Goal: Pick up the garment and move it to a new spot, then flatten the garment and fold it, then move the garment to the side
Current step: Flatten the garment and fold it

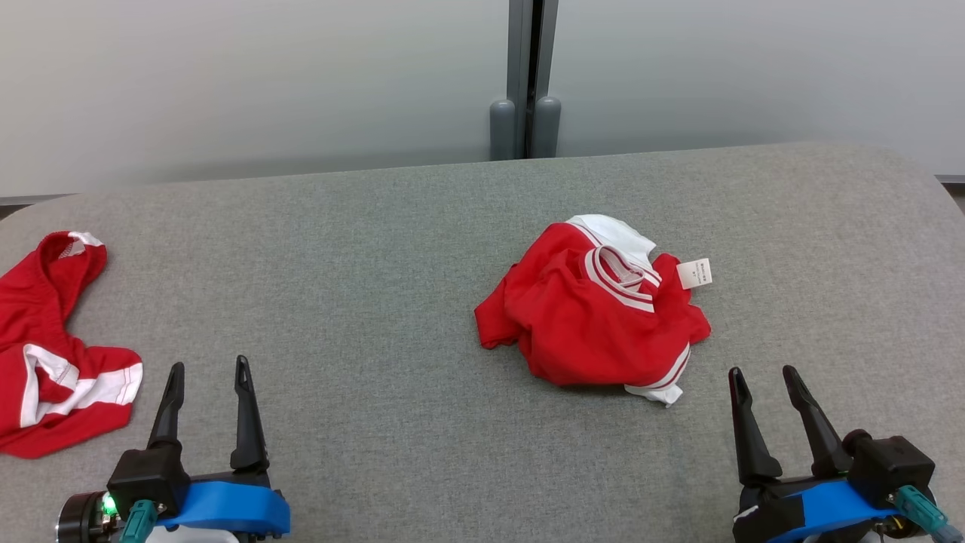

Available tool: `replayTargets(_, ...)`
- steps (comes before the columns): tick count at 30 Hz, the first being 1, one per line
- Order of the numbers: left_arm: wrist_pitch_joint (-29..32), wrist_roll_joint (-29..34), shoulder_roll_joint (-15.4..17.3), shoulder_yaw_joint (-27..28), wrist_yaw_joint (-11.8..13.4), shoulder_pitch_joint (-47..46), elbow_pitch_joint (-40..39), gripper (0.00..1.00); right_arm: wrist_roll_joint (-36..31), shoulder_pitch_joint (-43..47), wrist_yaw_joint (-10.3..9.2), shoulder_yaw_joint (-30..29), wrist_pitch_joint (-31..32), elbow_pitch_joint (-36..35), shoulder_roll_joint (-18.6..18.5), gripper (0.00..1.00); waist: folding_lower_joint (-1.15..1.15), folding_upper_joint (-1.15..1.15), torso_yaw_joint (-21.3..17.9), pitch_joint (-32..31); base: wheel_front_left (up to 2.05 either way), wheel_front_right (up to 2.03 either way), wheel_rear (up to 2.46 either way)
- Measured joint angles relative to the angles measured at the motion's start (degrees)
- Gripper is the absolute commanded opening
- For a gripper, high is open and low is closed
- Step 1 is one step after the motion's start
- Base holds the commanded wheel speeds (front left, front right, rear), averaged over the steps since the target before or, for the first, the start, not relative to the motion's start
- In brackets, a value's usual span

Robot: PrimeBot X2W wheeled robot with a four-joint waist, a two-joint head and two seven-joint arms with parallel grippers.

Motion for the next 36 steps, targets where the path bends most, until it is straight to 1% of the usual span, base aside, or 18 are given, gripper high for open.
replayTargets(11,0.0,-0.1,0.0,-0.4,0.1,0.0,0.1,1.00,-0.5,-0.8,0.00,0.6,0.0,1.0,0.0,1.00,0.00,0.00,0.3,-0.2,0.00,0.00,0.00)
replayTargets(15,0.0,-0.1,-0.1,-0.4,0.0,-0.3,0.3,1.00,-1.7,-3.9,0.00,1.9,0.0,2.2,-0.2,1.00,0.00,0.00,0.5,0.0,0.00,0.00,0.00)
replayTargets(19,0.0,-0.1,-0.1,-0.9,-0.1,-1.0,0.6,1.00,-2.2,-8.5,0.00,3.4,0.0,4.7,-1.4,1.00,0.00,0.00,1.0,0.6,0.00,0.00,0.00)
replayTargets(22,0.0,-0.5,-0.1,-1.5,-0.1,-1.6,0.6,1.00,-2.7,-11.7,0.00,4.1,0.0,7.8,-2.1,1.00,0.00,0.00,1.6,1.2,0.00,0.00,0.00)
replayTargets(26,0.0,-0.6,-0.1,-2.2,0.0,-2.1,0.6,1.00,-3.2,-14.9,0.00,3.7,0.0,13.6,-3.0,1.00,0.00,0.00,2.4,2.1,0.00,0.00,0.00)
replayTargets(36,0.0,-1.0,-0.1,-3.1,0.5,-3.2,0.5,1.00,-1.9,-18.6,0.00,3.3,0.0,29.5,-3.3,1.00,0.00,0.00,4.1,4.5,0.00,0.00,0.00)
